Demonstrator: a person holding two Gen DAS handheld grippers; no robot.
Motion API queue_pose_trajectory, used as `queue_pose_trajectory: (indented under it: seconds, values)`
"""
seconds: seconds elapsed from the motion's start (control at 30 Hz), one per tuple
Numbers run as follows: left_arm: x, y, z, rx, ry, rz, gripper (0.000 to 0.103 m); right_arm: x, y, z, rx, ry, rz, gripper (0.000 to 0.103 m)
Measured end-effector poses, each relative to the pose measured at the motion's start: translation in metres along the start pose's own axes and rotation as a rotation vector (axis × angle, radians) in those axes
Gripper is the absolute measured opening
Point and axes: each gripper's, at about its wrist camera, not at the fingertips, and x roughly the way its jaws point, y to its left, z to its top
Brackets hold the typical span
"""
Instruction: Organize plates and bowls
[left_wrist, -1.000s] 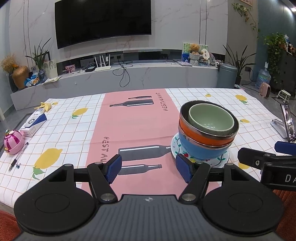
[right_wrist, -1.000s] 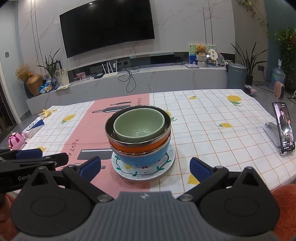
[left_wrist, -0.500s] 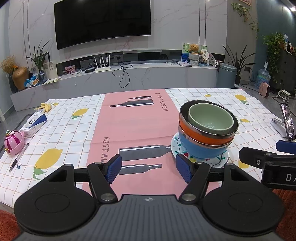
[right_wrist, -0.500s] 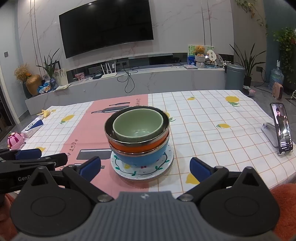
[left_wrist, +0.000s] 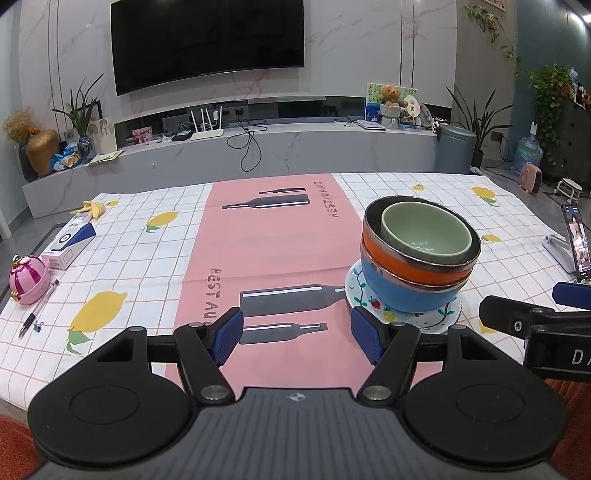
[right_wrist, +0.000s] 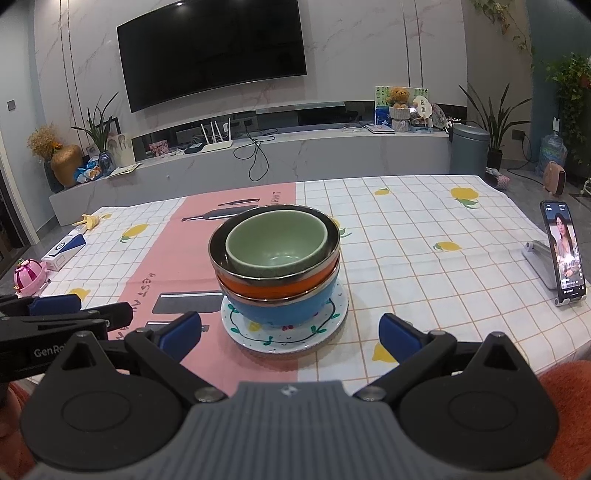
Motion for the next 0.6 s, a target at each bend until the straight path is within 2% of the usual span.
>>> queue_pose_trajectory:
  seconds: [0.6]
  values:
    - [0.0035,-0.0008,-0.0022,-0.005,0.015,-0.002,0.078,0.0034,0.0002,-0.0031,0.005,0.011,0.001,0.100]
